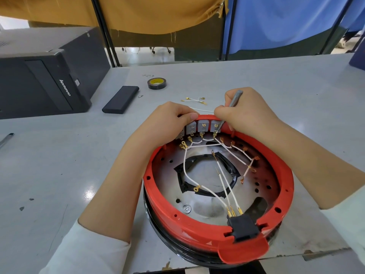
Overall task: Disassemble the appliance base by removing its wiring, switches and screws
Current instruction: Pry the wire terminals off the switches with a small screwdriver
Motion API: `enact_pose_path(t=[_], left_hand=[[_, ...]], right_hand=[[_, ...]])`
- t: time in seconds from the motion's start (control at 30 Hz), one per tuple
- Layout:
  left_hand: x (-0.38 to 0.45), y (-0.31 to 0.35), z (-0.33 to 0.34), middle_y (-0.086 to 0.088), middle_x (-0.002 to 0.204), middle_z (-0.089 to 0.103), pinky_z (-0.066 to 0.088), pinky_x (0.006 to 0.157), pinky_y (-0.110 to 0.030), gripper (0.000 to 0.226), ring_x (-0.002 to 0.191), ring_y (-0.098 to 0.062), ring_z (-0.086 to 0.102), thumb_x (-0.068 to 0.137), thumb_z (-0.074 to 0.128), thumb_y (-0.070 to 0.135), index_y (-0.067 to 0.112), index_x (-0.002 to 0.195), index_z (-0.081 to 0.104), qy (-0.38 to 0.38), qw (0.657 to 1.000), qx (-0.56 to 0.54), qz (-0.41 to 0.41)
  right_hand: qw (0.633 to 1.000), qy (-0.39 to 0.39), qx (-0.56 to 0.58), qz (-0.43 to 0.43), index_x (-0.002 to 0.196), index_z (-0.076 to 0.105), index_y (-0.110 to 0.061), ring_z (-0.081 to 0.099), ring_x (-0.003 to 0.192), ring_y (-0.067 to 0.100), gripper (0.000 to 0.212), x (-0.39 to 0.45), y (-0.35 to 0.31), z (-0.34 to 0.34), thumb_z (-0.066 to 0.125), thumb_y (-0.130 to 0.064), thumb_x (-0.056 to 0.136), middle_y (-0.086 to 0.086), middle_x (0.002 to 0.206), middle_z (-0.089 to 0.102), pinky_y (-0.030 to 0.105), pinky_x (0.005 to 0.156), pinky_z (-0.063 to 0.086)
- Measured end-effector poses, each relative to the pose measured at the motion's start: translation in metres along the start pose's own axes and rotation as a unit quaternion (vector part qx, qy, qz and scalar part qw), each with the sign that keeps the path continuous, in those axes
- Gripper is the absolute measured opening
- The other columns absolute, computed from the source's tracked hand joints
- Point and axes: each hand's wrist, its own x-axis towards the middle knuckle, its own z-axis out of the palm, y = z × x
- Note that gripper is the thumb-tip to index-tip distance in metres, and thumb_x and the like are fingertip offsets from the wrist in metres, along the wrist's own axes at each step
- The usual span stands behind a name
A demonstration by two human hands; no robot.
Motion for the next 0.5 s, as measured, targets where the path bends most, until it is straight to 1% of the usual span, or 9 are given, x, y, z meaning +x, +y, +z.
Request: enact_pose_path(t=[0.03, 0.13, 0.17, 0.23, 0.27, 0.33, 0.4, 0.43, 0.5], left_hand=[[0.0, 0.0, 0.0, 0.011, 0.104, 0.069, 0.04, 0.076, -0.019, 0.023, 0.096, -0.008, 0.058, 0.095, 0.052, 0.033, 0.028, 0.107, 0.07, 0.002, 1.0, 0.001, 0.001], [0.0, -0.001, 0.0, 0.02, 0.086, 0.064, 0.034, 0.061, -0.001, 0.022, 0.08, -0.001, 0.054, 0.095, 0.052, 0.033, 0.029, 0.105, 0.071, 0.007, 1.0, 0.003, 0.001], [0.001, -0.002, 0.0, 0.023, 0.08, 0.061, 0.033, 0.058, 0.002, 0.022, 0.075, 0.002, 0.053, 0.094, 0.052, 0.033, 0.029, 0.104, 0.071, 0.008, 1.0, 0.003, 0.001], [0.0, -0.002, 0.0, 0.026, 0.074, 0.059, 0.033, 0.056, 0.003, 0.022, 0.069, 0.006, 0.051, 0.094, 0.052, 0.034, 0.03, 0.104, 0.071, 0.008, 1.0, 0.005, 0.003], [0.0, -0.002, 0.0, 0.025, 0.076, 0.06, 0.033, 0.056, 0.002, 0.021, 0.069, 0.006, 0.051, 0.095, 0.052, 0.034, 0.03, 0.104, 0.071, 0.007, 1.0, 0.006, 0.005], [0.0, -0.001, 0.0, 0.02, 0.082, 0.064, 0.033, 0.059, 0.0, 0.022, 0.073, 0.002, 0.052, 0.095, 0.052, 0.034, 0.03, 0.104, 0.071, 0.005, 1.0, 0.006, 0.007], [0.0, -0.001, 0.001, 0.017, 0.088, 0.065, 0.033, 0.063, -0.002, 0.022, 0.082, -0.002, 0.055, 0.095, 0.052, 0.033, 0.029, 0.105, 0.071, 0.004, 1.0, 0.005, 0.006], [0.0, -0.001, 0.001, 0.018, 0.089, 0.063, 0.033, 0.064, -0.002, 0.022, 0.084, -0.002, 0.054, 0.095, 0.052, 0.033, 0.029, 0.105, 0.071, 0.004, 1.0, 0.004, 0.004], [0.0, -0.001, 0.001, 0.02, 0.087, 0.061, 0.032, 0.061, 0.001, 0.023, 0.081, 0.001, 0.053, 0.095, 0.051, 0.033, 0.028, 0.107, 0.07, 0.004, 1.0, 0.004, 0.0]], right_hand=[[1.0, -0.003, 0.002, 0.003, 0.063, 0.042, -0.007, 0.034, 0.059, 0.023, 0.017, 0.001, 0.0, 0.0, 0.054, -0.005, 0.075, 0.016, 0.062, 0.038, 0.029, 0.058, 0.027], [1.0, -0.01, 0.015, 0.012, 0.063, 0.04, -0.007, 0.036, 0.06, 0.023, 0.019, 0.003, 0.0, -0.001, 0.055, -0.005, 0.075, 0.016, 0.063, 0.039, 0.029, 0.058, 0.028], [1.0, -0.011, 0.017, 0.013, 0.063, 0.04, -0.007, 0.036, 0.06, 0.023, 0.019, 0.004, 0.001, 0.0, 0.055, -0.005, 0.075, 0.016, 0.063, 0.039, 0.029, 0.058, 0.029], [1.0, -0.01, 0.02, 0.015, 0.063, 0.039, -0.007, 0.036, 0.059, 0.023, 0.02, 0.005, 0.001, 0.0, 0.055, -0.005, 0.075, 0.016, 0.063, 0.039, 0.03, 0.058, 0.03], [1.0, -0.013, 0.021, 0.018, 0.062, 0.039, -0.008, 0.037, 0.059, 0.023, 0.021, 0.005, 0.001, 0.0, 0.055, -0.005, 0.075, 0.015, 0.063, 0.039, 0.029, 0.058, 0.03], [0.999, -0.027, 0.018, 0.03, 0.06, 0.038, -0.01, 0.04, 0.051, 0.021, 0.024, 0.007, 0.001, -0.001, 0.055, -0.006, 0.075, 0.015, 0.06, 0.041, 0.026, 0.053, 0.031], [0.998, -0.043, 0.003, 0.043, 0.056, 0.038, -0.012, 0.042, 0.04, 0.017, 0.027, 0.01, 0.0, -0.001, 0.056, -0.009, 0.075, 0.012, 0.053, 0.045, 0.021, 0.044, 0.033], [0.998, -0.043, -0.011, 0.042, 0.055, 0.038, -0.012, 0.043, 0.04, 0.017, 0.028, 0.011, 0.0, -0.001, 0.057, -0.011, 0.075, 0.01, 0.052, 0.046, 0.021, 0.045, 0.035], [0.999, -0.021, -0.038, 0.029, 0.056, 0.037, -0.013, 0.045, 0.05, 0.022, 0.029, 0.01, 0.0, 0.002, 0.058, -0.015, 0.075, 0.008, 0.054, 0.045, 0.028, 0.053, 0.038]])
